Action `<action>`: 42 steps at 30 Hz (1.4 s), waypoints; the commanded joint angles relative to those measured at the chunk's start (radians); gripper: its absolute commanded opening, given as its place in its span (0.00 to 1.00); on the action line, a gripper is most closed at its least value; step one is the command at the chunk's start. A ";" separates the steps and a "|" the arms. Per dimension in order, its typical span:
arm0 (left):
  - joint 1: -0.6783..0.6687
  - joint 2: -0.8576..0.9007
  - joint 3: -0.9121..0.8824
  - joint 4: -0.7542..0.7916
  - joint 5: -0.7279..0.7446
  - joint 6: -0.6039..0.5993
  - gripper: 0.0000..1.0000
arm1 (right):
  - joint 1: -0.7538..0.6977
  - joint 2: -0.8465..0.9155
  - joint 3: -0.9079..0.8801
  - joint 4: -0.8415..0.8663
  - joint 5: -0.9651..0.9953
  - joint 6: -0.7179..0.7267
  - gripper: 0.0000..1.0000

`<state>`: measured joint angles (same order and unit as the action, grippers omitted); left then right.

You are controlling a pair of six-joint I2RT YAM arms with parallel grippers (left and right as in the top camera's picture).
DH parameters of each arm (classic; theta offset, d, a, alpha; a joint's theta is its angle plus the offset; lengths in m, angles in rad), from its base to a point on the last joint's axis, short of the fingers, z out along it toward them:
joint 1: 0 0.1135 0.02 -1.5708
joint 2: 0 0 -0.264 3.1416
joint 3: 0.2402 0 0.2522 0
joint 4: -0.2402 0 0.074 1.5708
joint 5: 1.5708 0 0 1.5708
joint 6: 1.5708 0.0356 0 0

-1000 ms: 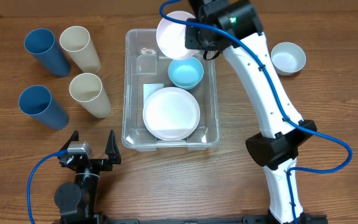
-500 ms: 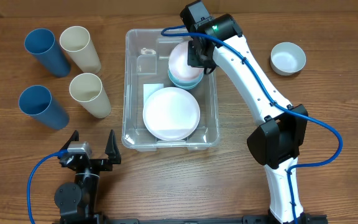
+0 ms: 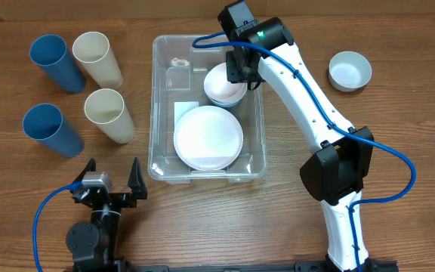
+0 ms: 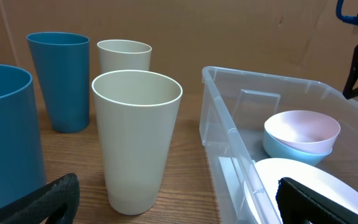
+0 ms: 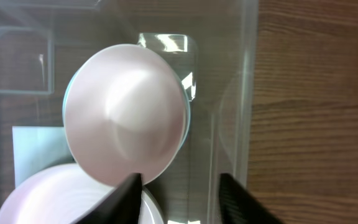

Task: Pack container
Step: 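Carry the pink bowl into the bin and lower it onto the blue bowl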

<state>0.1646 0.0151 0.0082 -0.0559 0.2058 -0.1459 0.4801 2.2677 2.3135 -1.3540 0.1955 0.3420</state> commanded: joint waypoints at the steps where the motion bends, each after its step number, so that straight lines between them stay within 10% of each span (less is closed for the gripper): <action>1: 0.005 -0.010 -0.003 0.000 0.001 0.019 1.00 | 0.010 -0.010 0.010 0.005 -0.028 -0.022 0.20; 6: 0.005 -0.010 -0.003 0.000 0.002 0.019 1.00 | 0.016 -0.009 -0.001 0.041 -0.033 -0.025 0.04; 42: 0.005 -0.010 -0.003 0.000 0.001 0.019 1.00 | 0.014 0.051 -0.048 0.073 -0.039 -0.059 0.04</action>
<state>0.1646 0.0151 0.0082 -0.0559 0.2058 -0.1459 0.4923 2.3203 2.1746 -1.2610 0.1539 0.3016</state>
